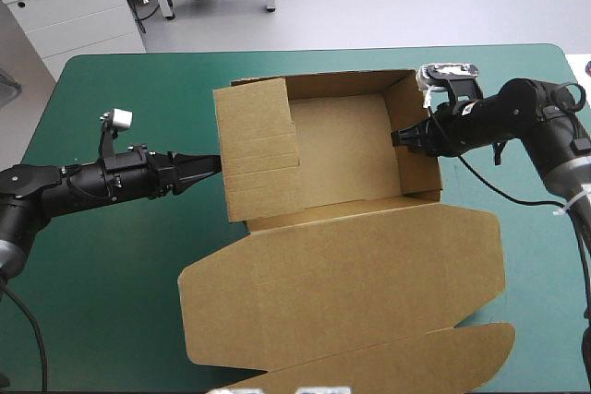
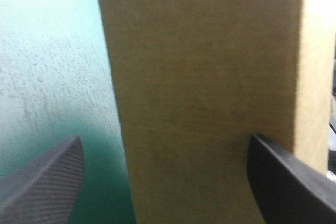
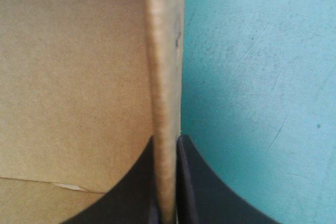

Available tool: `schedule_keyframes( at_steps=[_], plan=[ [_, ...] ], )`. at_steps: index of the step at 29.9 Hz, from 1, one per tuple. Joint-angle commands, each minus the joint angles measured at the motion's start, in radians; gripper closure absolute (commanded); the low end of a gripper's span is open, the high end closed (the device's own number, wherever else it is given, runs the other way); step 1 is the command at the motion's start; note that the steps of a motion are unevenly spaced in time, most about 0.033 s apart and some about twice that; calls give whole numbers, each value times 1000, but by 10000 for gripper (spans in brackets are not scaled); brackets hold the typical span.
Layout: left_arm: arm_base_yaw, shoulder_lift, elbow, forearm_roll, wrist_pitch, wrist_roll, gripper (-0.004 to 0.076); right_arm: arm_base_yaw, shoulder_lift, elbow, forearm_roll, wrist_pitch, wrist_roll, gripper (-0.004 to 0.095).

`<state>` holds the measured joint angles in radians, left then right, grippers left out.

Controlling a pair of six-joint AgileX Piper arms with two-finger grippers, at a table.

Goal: Fold the box

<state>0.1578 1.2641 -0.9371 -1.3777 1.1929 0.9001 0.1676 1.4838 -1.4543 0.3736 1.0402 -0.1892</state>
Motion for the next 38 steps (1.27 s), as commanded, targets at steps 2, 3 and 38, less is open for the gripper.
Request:
schedule_keyframes(
  at_steps=[2, 3, 38],
  plan=[
    [-50, -49, -29, -88, 97, 5, 127, -5, -33, -34, 23, -43, 9, 908],
    [-68, -49, -34, -83, 97, 5, 127, -5, -33, -34, 23, -43, 14, 908],
    [-512, -81, -231, 774, -504, -841, 157, 185, -114, -34, -218, -148, 264, 908]
  ],
)
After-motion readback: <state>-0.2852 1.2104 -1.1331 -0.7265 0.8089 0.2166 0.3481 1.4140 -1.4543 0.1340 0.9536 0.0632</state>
